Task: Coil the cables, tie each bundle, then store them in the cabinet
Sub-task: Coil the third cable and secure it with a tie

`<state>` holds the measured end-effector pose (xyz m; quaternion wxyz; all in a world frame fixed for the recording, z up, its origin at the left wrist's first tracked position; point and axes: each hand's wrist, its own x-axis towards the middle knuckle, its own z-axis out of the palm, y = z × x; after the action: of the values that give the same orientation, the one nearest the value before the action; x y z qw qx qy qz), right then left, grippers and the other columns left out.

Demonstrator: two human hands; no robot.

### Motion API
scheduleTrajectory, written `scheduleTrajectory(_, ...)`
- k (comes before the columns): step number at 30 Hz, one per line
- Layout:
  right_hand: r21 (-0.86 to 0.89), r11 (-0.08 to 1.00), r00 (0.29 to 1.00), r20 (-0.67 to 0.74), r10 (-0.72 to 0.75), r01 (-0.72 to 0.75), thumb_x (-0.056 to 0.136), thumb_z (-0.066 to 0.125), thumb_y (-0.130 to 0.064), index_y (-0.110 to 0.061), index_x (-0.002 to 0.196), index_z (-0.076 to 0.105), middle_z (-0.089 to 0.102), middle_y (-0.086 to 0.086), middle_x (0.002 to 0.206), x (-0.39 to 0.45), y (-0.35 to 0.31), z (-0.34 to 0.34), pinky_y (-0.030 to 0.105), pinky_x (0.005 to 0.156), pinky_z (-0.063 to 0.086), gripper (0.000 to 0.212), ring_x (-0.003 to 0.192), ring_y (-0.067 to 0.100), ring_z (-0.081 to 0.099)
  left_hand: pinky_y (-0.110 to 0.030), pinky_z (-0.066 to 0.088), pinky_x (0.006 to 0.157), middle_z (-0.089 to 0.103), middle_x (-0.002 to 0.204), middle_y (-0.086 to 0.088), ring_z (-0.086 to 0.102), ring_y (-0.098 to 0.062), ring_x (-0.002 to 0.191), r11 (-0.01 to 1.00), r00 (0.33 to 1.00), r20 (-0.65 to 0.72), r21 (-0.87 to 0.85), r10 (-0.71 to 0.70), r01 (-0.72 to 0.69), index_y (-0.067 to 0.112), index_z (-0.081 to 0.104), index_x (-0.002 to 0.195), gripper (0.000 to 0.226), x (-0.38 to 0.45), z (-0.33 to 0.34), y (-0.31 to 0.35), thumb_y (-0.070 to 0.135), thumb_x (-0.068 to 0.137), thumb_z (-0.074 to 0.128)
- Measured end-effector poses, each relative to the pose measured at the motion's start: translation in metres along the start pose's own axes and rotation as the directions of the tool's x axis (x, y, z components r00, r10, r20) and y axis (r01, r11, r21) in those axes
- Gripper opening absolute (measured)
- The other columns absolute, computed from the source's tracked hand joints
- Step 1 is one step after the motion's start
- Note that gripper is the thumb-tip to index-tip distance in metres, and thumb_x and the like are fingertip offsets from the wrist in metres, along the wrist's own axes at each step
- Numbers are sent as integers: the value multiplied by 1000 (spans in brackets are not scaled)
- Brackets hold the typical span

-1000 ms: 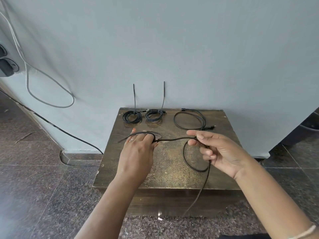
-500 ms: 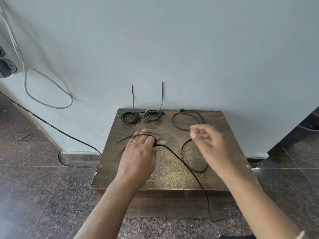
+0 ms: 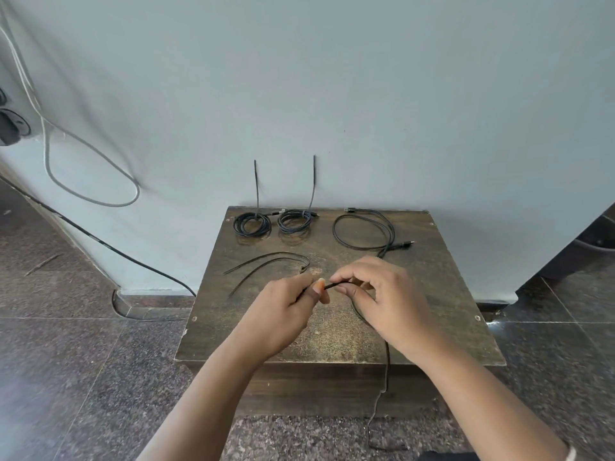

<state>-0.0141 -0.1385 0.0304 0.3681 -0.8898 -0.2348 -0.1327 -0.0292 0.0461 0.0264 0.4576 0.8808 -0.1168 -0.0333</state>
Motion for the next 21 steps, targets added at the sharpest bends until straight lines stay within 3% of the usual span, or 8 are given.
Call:
scheduleTrajectory(2,9,999,999,-20,-46,46,83,71,-19,-23,94,75,66,-12,87,1,1,0,17,67,49,12,80,2,62,-32,53,61,41,50,3,46,-17,46,938,990,87,-320,-109,131,13,61,75,37,1,0,1,32,100,42)
scheduleTrajectory(5,138,990,999,-28,18,-14,84,69,-16,-23,95,75,66,-16,85,2,-1,3,16,67,49,14,78,2,63,-32,55,60,26,48,5,34,-11,42,642,937,253,-683,-239,348,10,58,69,38,2,-2,4,33,97,46)
scheduleTrajectory(8,338,924,983,64,169,-181,87,66,-10,-25,93,74,69,-14,82,2,-4,8,20,68,50,19,73,3,63,-37,58,62,24,43,5,34,-9,40,299,887,393,-839,-242,454,8,60,67,36,2,-1,4,32,92,50)
scheduleTrajectory(12,654,624,894,203,399,-427,92,60,-10,-24,91,74,71,-2,80,1,-13,16,21,61,50,19,67,9,60,-46,59,71,31,36,3,49,-12,40,-76,893,426,-905,-144,419,1,65,71,37,1,5,6,27,91,46)
scheduleTrajectory(14,710,480,832,280,478,-515,94,57,-14,-18,97,73,71,5,85,1,-17,22,22,60,50,17,71,13,61,-48,58,75,37,38,2,57,-15,45,-180,907,402,-908,-124,378,0,65,72,34,2,7,6,24,90,47)
scheduleTrajectory(16,696,401,773,360,522,-595,98,52,-15,-20,103,71,69,-3,76,-2,-21,28,19,53,45,21,58,6,56,-51,57,79,45,45,-1,67,-20,58,-244,924,366,-911,-109,332,0,64,72,33,2,9,6,22,90,47)
scheduleTrajectory(18,572,514,759,364,539,-640,99,44,-12,-25,103,69,64,-12,64,-5,-23,31,17,46,40,28,48,2,49,-54,54,83,58,57,-5,72,-28,79,-289,945,311,-918,-103,271,0,66,71,34,3,10,7,20,90,46)
scheduleTrajectory(21,421,644,764,445,467,-639,100,40,-15,-25,95,63,63,-5,64,-10,-28,33,19,46,36,26,45,4,44,-54,47,94,73,88,-14,64,-34,107,-272,974,195,-949,-113,159,0,71,72,40,6,11,5,22,91,43)
